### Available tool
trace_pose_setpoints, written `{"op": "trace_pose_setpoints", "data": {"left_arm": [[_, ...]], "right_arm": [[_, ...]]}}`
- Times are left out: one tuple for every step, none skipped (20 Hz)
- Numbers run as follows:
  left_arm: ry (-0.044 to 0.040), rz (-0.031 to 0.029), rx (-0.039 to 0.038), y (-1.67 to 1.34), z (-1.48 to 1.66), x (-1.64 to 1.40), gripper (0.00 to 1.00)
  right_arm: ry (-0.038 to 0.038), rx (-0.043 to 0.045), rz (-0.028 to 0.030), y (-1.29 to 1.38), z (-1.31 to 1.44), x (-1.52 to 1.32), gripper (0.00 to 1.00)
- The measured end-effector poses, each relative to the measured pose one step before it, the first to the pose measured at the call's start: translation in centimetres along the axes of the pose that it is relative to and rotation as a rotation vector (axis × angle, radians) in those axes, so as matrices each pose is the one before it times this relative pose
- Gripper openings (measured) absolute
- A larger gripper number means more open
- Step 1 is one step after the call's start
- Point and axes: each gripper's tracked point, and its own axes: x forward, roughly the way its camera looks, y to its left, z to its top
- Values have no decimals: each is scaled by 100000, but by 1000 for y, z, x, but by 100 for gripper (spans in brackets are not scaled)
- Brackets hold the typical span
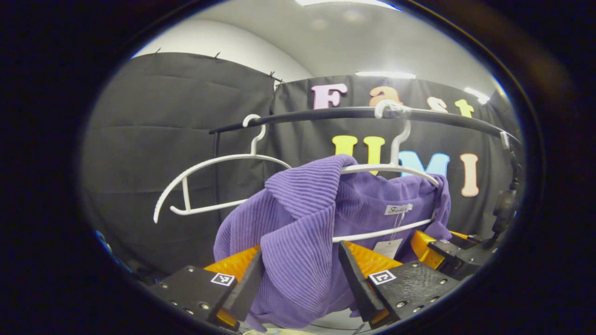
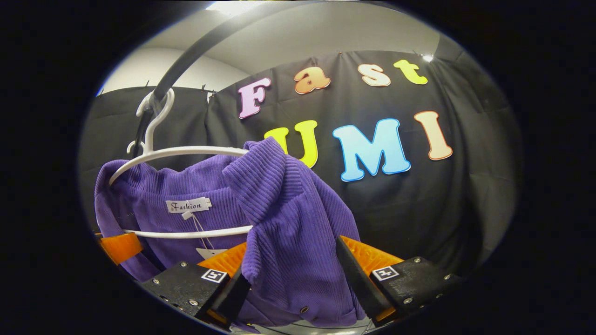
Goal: Grasp the clothes on the hanger with both hands and then place them into the laundry hamper below.
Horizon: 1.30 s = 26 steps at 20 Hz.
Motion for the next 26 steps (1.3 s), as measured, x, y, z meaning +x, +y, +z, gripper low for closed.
{"op": "trace_pose_setpoints", "data": {"left_arm": [[-504, 1323, 200, 213, -122, 201, 88], [-317, 2434, 302, 517, 2, 191, 74], [601, 162, -441, -107, -243, -33, 61], [411, -1227, -924, -394, -60, -91, 47], [-617, 2799, -506, 471, 12, -95, 54], [-1147, 2951, -1566, 549, 330, 9, 28], [-812, -175, -2128, -318, -55, -293, 2], [-84, -3856, -2004, -793, -64, -167, 11], [989, -2837, -298, -360, -372, -346, 21], [515, -841, 1980, 187, -75, -57, 21], [-881, 630, 267, 580, 19, -129, 14], [703, -3021, -555, -334, 245, -164, 7], [104, -960, -573, -15, -23, -654, 0], [-1278, -1776, -914, -19, 437, -268, 7], [-1005, -1789, -940, -184, 323, -504, 7], [-766, -1594, -545, -124, 335, -372, 7], [-645, -1359, -287, 6, 254, -244, 7], [-705, -1599, -415, 18, 313, -89, 7], [-1211, -1540, -664, 11, 350, -162, 7], [-1185, -1175, -751, 166, 558, -327, 7], [-1064, -1617, -927, 252, 616, -395, 1], [-1311, -1859, -922, 245, 777, -379, 1], [-1261, -1425, -555, 367, 754, -358, 7], [-774, -899, -288, 513, 852, -379, 7], [-837, -739, -759, 585, 641, -293, 7], [-953, -853, -1165, 583, 649, -48, 7]], "right_arm": [[-531, 623, 1631, 449, 60, 43, 95], [-374, 582, 2244, 376, 83, 87, 93], [-351, 510, 2141, 342, 6, -4, 84], [10, -35, 1465, 123, -37, -121, 79], [-112, -366, 888, -11, -94, -42, 66], [22, -139, 325, -177, -17, -152, 59], [220, 429, 787, -72, -90, -94, 43], [-43, 711, -67, -417, 57, -10, 36], [-380, 1100, -321, -593, 197, 165, 22], [49, 1651, 1542, -174, 287, 72, 14], [314, 2358, 2895, 455, -32, -32, 6], [1140, 1262, 2127, 124, -85, -60, 4], [865, -355, 1722, -56, -124, -307, 2], [-579, -903, 900, 12, 289, -333, 1], [115, -996, 386, 88, 120, -258, 0], [-106, -757, -237, -129, 54, -395, 0], [-1067, -319, -1096, -111, 356, -396, 0], [-1056, -586, -1124, -118, 427, -292, 0], [-496, -1077, -1589, -93, 128, -220, 0], [-24, -518, -1132, -121, 180, -263, 0], [-625, 76, -1070, 163, 245, -402, 0], [-1196, -195, -1856, -87, 564, -280, 0], [-1220, -702, -2425, -324, 381, -206, 0], [-752, -607, -1795, -186, 338, -190, 0], [-718, -449, -1187, 31, 187, -123, 0], [-745, -805, -297, 148, 293, -84, 0]]}}
